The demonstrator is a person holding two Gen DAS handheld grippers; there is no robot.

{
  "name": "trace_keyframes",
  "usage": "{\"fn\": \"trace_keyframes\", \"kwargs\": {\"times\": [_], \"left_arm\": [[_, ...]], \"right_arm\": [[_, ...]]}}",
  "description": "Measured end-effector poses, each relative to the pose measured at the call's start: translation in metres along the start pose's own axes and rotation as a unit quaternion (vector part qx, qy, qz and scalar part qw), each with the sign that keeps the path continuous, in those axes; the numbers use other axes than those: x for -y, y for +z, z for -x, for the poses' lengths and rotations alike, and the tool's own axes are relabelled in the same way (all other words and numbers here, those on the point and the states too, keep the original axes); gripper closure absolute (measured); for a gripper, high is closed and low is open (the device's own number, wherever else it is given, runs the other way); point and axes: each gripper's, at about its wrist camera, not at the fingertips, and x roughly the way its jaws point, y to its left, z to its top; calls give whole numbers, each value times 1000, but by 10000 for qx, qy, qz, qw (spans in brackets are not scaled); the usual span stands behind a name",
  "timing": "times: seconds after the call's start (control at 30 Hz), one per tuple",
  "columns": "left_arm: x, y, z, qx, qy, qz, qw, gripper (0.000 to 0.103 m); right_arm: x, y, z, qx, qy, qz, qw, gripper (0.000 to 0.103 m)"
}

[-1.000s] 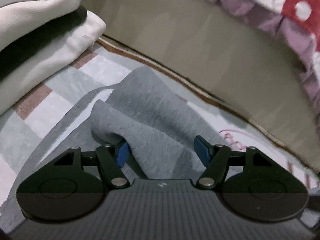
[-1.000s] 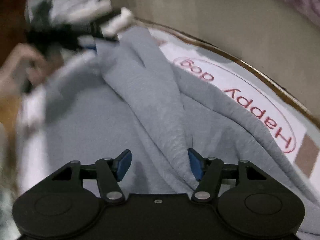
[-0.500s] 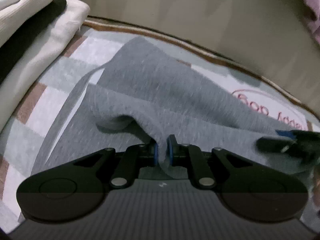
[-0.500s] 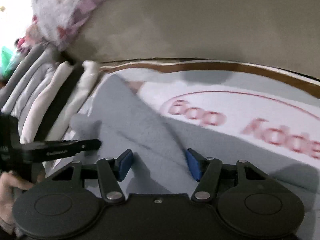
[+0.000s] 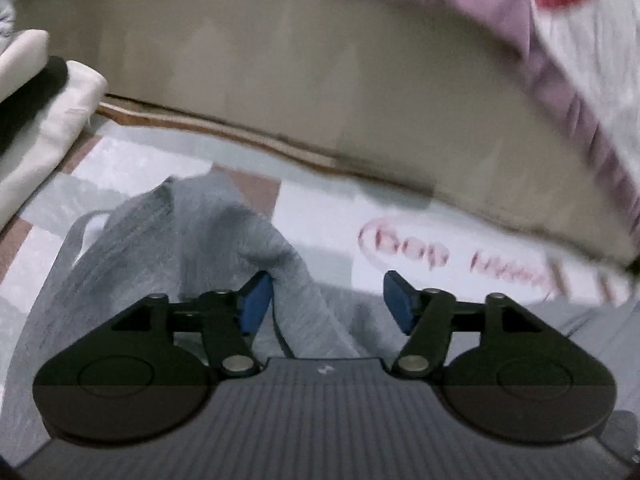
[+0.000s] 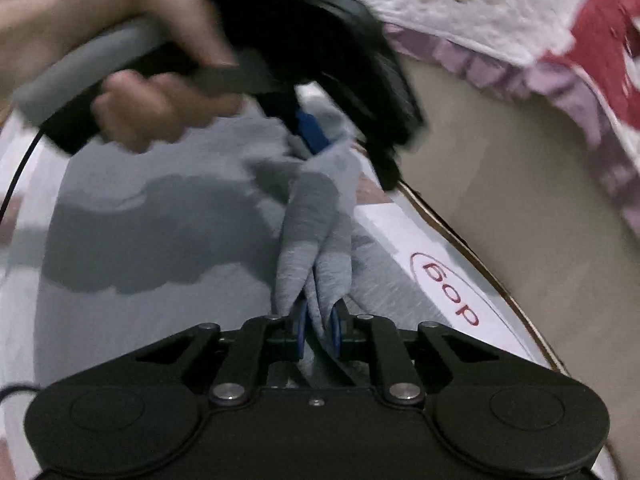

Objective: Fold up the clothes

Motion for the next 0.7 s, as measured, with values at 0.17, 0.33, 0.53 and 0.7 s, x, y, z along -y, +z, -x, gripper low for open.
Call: {"fn": "trace_keyframes", "kwargs": {"times": [0.17, 0.33, 0.53, 0.7], "left_arm": [[-2, -7, -13, -336, 1038, -451, 9930, 65], [-29, -2, -8, -425, 885, 188, 9950, 91], [-34, -7, 2, -474, 689, 471, 9954, 93], [-36, -5, 19, -69, 628, 649, 9959, 95]], "right_arm": [[-9, -5, 17, -81, 83, 110, 9999, 84], [38, -3, 49, -117, 903, -500, 9946, 73], [167, -16, 73, -338, 319, -1548, 9868, 72], [234, -41, 43, -926, 632, -2258, 9677, 70]]}}
